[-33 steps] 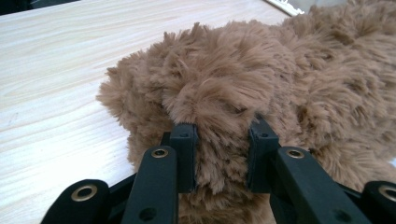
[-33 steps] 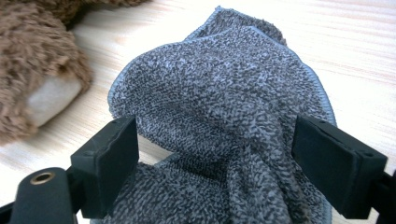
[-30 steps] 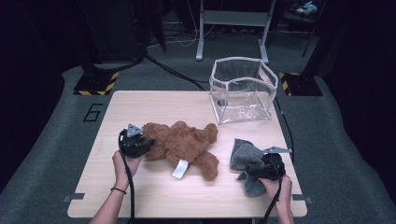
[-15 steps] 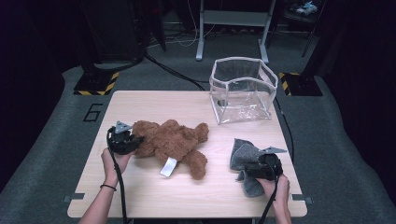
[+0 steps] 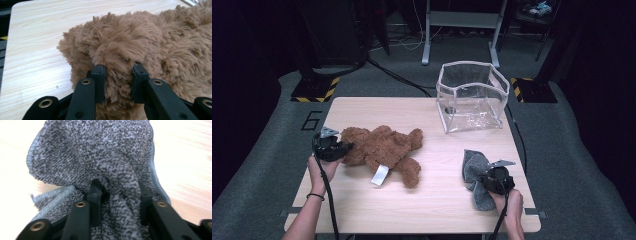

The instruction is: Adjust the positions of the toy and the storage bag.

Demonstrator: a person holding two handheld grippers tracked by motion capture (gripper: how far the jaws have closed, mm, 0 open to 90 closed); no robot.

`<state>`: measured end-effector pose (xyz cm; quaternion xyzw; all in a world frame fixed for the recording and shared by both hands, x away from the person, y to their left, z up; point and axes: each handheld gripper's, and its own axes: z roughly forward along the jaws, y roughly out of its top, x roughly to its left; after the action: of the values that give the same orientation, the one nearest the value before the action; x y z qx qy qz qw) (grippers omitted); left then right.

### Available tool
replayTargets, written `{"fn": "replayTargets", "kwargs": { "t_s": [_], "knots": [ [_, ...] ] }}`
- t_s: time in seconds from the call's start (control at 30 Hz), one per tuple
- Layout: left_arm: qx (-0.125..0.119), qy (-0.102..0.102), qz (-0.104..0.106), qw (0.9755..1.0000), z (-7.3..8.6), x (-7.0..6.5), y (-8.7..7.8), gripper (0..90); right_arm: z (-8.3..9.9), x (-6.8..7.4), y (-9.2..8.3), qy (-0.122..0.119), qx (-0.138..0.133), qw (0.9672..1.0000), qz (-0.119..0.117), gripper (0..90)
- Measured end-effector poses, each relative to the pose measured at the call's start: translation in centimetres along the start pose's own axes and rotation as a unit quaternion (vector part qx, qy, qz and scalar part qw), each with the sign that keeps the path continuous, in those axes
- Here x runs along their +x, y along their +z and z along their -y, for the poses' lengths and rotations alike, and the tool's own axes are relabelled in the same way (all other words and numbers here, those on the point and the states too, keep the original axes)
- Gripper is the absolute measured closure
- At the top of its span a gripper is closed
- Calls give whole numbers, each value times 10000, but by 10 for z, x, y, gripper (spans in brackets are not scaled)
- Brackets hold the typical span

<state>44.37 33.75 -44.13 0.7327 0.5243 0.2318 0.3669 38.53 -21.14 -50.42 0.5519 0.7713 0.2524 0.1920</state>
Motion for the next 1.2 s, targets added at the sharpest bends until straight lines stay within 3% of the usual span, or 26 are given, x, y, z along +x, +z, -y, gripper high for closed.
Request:
{"fn": "replayTargets", "kwargs": {
  "t_s": [0.47, 0.53, 0.63, 0.87, 0.97, 1.03, 1.1, 1.2],
  "knots": [
    [78, -45, -189, 9998, -6, 21, 1, 706, 13, -22, -10, 153, 54, 9997, 168, 694],
    [84, -76, -225, 9997, -6, 25, 1, 707, 14, -23, -12, 256, 84, 9995, 189, 694],
    [81, -157, -285, 9994, -6, 32, 1, 707, 18, -29, -14, 217, 67, 9995, 222, 694],
    [98, -229, -416, 9988, -6, 42, -1, 706, 29, -39, -23, 452, 126, 9984, 329, 696],
    [119, -252, -482, 9985, -6, 45, -3, 705, 33, -43, -26, 394, 108, 9985, 360, 697],
    [93, -281, -520, 9982, -5, 47, -3, 705, 34, -43, -28, 526, 145, 9978, 363, 696],
    [142, -221, -536, 9982, -6, 49, -4, 704, 35, -44, -28, 528, 164, 9978, 363, 695],
    [83, -301, -522, 9982, -5, 49, -4, 693, 33, -45, -27, 426, 155, 9982, 388, 681]
  ]
}}
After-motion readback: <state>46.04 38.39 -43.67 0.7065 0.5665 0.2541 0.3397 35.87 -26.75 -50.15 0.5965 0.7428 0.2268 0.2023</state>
